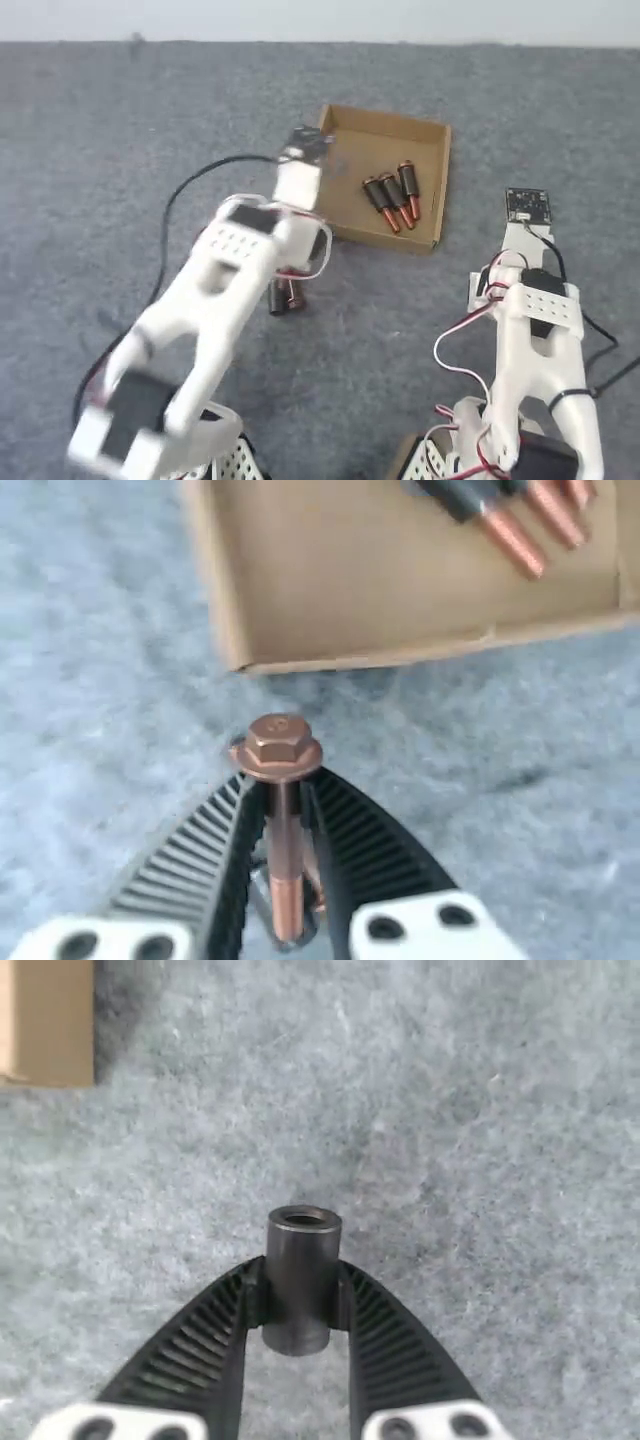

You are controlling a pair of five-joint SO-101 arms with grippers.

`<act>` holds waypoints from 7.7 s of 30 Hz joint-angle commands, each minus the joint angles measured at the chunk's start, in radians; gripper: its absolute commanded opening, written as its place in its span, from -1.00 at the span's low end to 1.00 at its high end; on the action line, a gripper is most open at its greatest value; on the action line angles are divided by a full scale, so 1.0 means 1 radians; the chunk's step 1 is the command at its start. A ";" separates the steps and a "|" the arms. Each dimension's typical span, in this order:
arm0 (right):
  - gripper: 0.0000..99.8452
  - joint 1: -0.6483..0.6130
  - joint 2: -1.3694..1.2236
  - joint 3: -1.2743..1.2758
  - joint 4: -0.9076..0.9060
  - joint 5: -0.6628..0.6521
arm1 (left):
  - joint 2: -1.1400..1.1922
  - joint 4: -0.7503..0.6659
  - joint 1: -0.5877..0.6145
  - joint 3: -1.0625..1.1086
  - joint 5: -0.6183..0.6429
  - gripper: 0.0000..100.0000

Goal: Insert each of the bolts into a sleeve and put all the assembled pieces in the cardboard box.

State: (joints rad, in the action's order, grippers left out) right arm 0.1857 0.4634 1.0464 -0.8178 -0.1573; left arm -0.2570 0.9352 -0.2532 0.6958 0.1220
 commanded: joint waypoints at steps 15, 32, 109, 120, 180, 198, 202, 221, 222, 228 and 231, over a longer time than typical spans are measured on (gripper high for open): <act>-0.99 -0.044 0.004 -0.008 0.255 -0.014 | -0.239 -0.315 0.588 0.297 0.242 -0.98; -0.99 -0.292 -0.002 0.110 1.182 -0.012 | 0.095 -0.348 0.701 0.108 0.238 -0.98; -0.99 -0.928 -0.785 0.568 2.577 -0.012 | -0.021 -0.330 0.631 0.028 0.189 -0.98; -0.99 -0.924 -0.786 0.569 2.577 -0.014 | -0.436 -0.315 0.301 0.180 0.187 -0.98; -0.99 -0.955 -0.788 0.493 2.509 -0.005 | -1.203 -0.479 -0.015 0.748 0.353 -0.98; -0.99 -0.935 -0.786 0.468 2.448 -0.005 | -1.493 -0.313 -0.041 0.849 0.307 -0.98; -0.99 -0.928 -0.786 0.460 2.453 -0.005 | -1.501 -0.301 -0.061 0.852 0.305 -0.98; -0.99 -0.928 -0.785 0.491 2.505 -0.014 | -1.496 -0.427 0.014 0.921 0.304 -0.98; -0.99 -0.928 -0.785 0.491 2.505 -0.014 | -1.496 -0.425 0.014 0.921 0.304 -0.98; -0.99 -0.928 -0.782 0.491 2.505 -0.014 | -1.496 -0.385 -0.034 0.920 0.304 -0.98; -0.99 -0.928 -0.783 0.491 2.505 -0.014 | -1.496 -0.381 -0.052 0.918 0.304 -0.98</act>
State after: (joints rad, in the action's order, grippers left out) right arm -0.7564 -0.3299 1.5374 1.6525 -0.1573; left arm -1.7315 0.5516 -0.2885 1.6303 0.4304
